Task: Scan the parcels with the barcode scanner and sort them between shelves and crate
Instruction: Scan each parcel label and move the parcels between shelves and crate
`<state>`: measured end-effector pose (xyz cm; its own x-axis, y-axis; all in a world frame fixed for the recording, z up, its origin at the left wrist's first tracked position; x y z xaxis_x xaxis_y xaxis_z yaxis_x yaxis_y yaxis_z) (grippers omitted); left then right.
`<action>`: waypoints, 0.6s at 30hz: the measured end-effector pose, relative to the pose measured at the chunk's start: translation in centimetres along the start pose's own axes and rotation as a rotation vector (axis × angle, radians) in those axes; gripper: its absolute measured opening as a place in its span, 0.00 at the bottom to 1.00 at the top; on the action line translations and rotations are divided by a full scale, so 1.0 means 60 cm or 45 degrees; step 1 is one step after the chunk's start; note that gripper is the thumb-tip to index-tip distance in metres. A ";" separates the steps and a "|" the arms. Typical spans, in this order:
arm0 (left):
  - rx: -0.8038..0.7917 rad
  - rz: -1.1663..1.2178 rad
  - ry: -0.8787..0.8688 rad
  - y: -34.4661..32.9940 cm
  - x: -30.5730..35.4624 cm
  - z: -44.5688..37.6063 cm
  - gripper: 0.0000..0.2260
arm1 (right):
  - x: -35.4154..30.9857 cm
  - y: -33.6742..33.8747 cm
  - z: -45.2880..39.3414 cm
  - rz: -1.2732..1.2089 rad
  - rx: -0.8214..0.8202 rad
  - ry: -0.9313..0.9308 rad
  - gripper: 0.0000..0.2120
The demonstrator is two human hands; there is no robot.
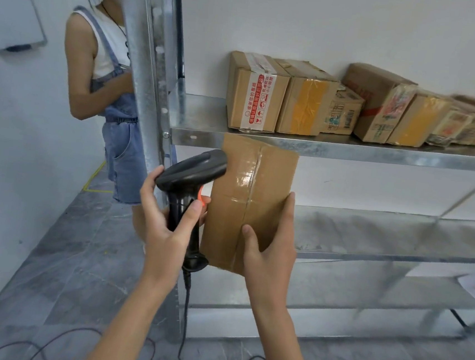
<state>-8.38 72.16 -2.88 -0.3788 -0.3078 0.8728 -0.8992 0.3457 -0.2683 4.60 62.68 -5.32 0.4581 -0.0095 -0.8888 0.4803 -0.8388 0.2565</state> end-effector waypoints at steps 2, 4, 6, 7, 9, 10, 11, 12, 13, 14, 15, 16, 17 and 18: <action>-0.013 0.025 0.019 -0.006 -0.002 0.004 0.28 | -0.011 0.003 0.000 0.120 0.052 0.139 0.41; -0.013 0.054 0.037 -0.009 -0.005 0.004 0.29 | -0.015 0.002 -0.002 0.237 0.064 0.228 0.41; 0.015 0.055 0.060 -0.006 -0.010 0.002 0.30 | -0.011 0.002 -0.009 0.366 0.057 0.267 0.45; 0.030 0.022 0.052 -0.006 -0.009 0.002 0.30 | -0.011 0.002 -0.012 0.436 0.050 0.280 0.47; 0.017 -0.032 -0.010 -0.012 -0.007 0.006 0.31 | -0.010 -0.001 -0.019 0.546 0.023 0.276 0.49; -0.002 -0.034 -0.034 -0.016 -0.009 0.008 0.30 | -0.008 -0.004 -0.022 0.584 -0.001 0.250 0.51; -0.038 -0.027 -0.051 -0.021 -0.009 0.011 0.28 | -0.004 -0.007 -0.023 0.597 -0.032 0.206 0.52; -0.087 -0.026 -0.053 -0.027 -0.006 0.015 0.28 | 0.003 -0.010 -0.023 0.580 -0.062 0.152 0.53; -0.130 -0.028 -0.046 -0.031 -0.006 0.019 0.27 | 0.011 -0.012 -0.022 0.548 -0.081 0.103 0.52; -0.156 -0.029 -0.028 -0.031 -0.010 0.019 0.27 | 0.020 -0.013 -0.019 0.517 -0.085 0.067 0.52; -0.160 -0.016 0.012 -0.026 -0.017 0.018 0.27 | 0.027 -0.013 -0.015 0.490 -0.079 0.043 0.50; -0.162 0.007 0.055 -0.020 -0.024 0.018 0.28 | 0.034 -0.014 -0.011 0.460 -0.070 0.026 0.48; -0.161 0.017 0.090 -0.013 -0.032 0.018 0.29 | 0.042 -0.013 -0.007 0.407 -0.056 0.006 0.46; -0.161 0.017 0.102 -0.007 -0.034 0.021 0.30 | 0.051 -0.012 -0.003 0.319 -0.036 -0.022 0.44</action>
<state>-7.50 71.55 -5.04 -0.3669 -0.2324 0.9008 -0.8575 0.4598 -0.2307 5.77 63.35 -8.16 0.5526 -0.2247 -0.8026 0.3742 -0.7936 0.4797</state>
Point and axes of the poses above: each hand's wrist, its own z-axis away from the middle knuckle, its own y-axis out of the back of the hand, x = y × z, the point moved 4 cm from there along -z, towards the middle knuckle, and after that the axes turned 1 degree about y, right-handed, at the moved point
